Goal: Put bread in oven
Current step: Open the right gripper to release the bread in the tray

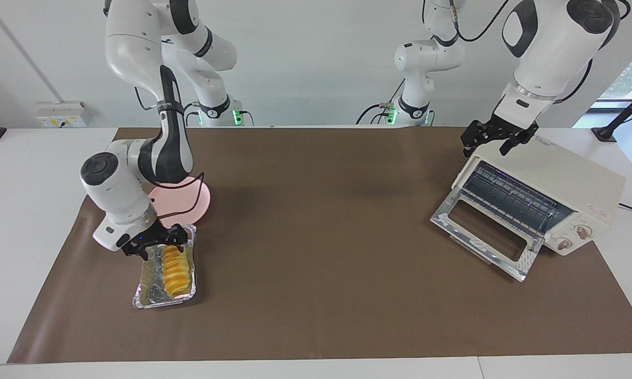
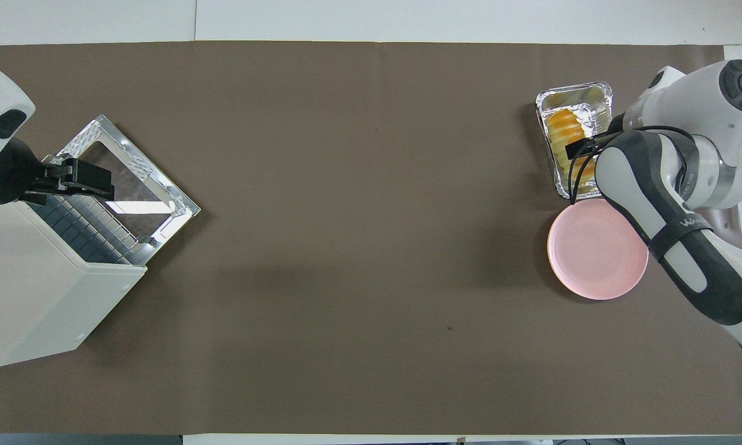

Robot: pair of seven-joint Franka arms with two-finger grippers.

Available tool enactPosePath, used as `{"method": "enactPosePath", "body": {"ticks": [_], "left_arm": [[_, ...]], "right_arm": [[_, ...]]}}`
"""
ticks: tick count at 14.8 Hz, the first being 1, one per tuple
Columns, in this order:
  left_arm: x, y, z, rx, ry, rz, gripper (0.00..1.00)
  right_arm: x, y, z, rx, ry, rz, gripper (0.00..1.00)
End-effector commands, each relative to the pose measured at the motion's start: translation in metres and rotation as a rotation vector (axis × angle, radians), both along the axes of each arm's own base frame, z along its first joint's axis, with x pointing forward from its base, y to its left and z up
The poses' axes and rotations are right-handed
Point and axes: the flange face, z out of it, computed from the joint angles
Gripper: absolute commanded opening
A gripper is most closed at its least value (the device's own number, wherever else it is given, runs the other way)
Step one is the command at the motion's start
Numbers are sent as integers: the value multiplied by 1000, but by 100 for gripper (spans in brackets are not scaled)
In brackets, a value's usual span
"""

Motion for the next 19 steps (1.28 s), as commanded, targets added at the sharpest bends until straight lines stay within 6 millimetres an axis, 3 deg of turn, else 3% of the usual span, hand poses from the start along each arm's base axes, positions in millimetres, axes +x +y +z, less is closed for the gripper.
{"method": "enactPosePath", "body": {"ticks": [1, 4, 7, 12, 17, 19], "left_arm": [[-7, 2, 1, -14, -2, 0, 100], [-7, 2, 1, -15, -1, 2, 100], [-7, 2, 1, -14, -2, 2, 100], [-7, 2, 1, -14, -2, 0, 100], [-7, 2, 1, -14, -2, 2, 100], [-7, 2, 1, -15, -1, 1, 100]], "right_arm": [[3, -27, 11, 5, -12, 13, 100], [3, -52, 12, -4, -40, 32, 100], [10, -63, -2, -6, -68, 18, 100], [31, -68, -16, 4, -62, 14, 100], [33, -60, -28, 45, -61, -7, 95], [25, -59, -45, 45, -53, -9, 89]]}}
